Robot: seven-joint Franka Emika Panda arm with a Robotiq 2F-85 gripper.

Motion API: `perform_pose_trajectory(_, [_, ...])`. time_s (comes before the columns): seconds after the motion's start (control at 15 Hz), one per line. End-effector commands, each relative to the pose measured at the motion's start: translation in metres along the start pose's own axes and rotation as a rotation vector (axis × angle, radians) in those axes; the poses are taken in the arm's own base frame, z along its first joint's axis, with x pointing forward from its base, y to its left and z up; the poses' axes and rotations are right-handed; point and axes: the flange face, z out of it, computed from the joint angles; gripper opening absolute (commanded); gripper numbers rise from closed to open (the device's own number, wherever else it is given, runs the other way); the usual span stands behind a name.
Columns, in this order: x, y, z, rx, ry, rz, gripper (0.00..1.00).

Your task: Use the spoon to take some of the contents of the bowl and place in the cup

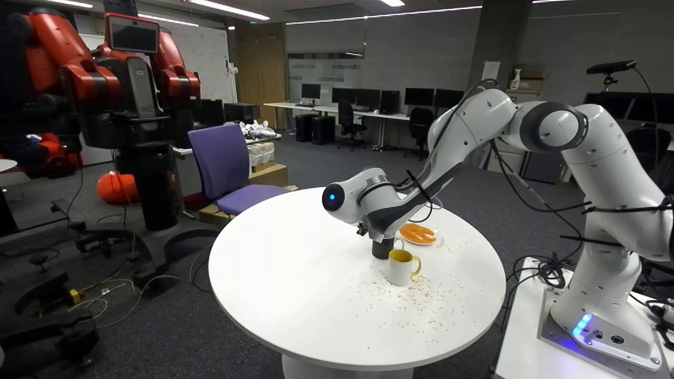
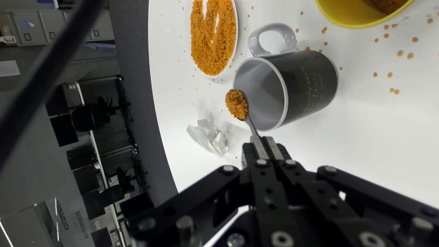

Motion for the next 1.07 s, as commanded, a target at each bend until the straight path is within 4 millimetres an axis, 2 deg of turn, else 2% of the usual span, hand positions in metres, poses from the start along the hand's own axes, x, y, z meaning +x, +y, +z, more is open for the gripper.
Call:
perform_pose_trajectory(0.0, [0.009,0.004,0.000,0.042,-0.020,-0.005,0.01])
perform_pose_trajectory(0.6, [0.019,0.005,0.003,0.131,-0.055,0.027,0.01])
perform_pose_trajectory(1.0, [0.034,0.016,0.014,0.191,-0.076,0.061,0.01])
